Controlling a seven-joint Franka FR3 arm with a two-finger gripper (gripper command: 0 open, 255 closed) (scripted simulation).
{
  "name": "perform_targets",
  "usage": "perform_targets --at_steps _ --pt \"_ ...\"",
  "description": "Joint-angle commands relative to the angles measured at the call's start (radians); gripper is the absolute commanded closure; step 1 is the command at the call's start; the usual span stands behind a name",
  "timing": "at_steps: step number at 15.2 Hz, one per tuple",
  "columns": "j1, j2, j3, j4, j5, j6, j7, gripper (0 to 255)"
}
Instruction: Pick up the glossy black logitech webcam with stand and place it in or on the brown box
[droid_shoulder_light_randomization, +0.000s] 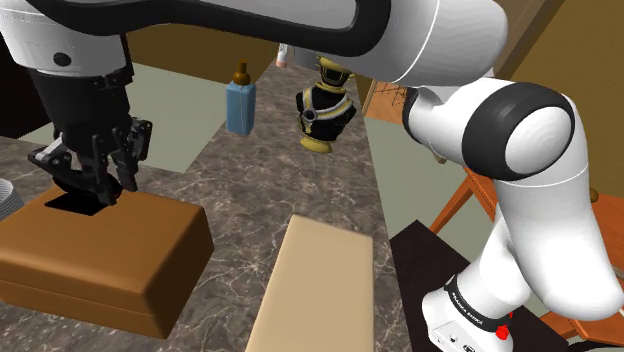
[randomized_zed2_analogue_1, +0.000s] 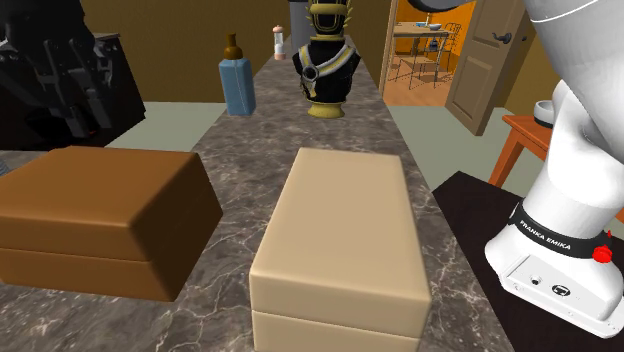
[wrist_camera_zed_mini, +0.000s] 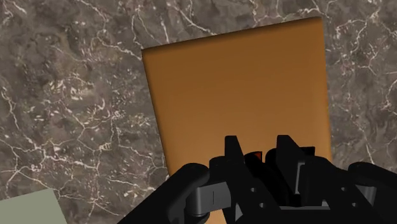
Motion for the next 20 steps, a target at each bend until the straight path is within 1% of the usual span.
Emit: perform_targets --at_steps 1,8,16,17,20 --pt "-0.006 -0.004 0.001 -0.037 0.001 0.032 0.001 255" --pt "-0.034 -0.03 0.003 -0.18 0.006 0.146 0.003 255" --pt "-0.035 -0.031 0.003 -0.19 0.006 0.155 0.003 255" --pt "-0.035 -0.031 0.003 -0.19 0.006 0.155 0.003 0" --pt "-0.035 -0.031 0.003 -0.19 0.006 0.155 0.003 0"
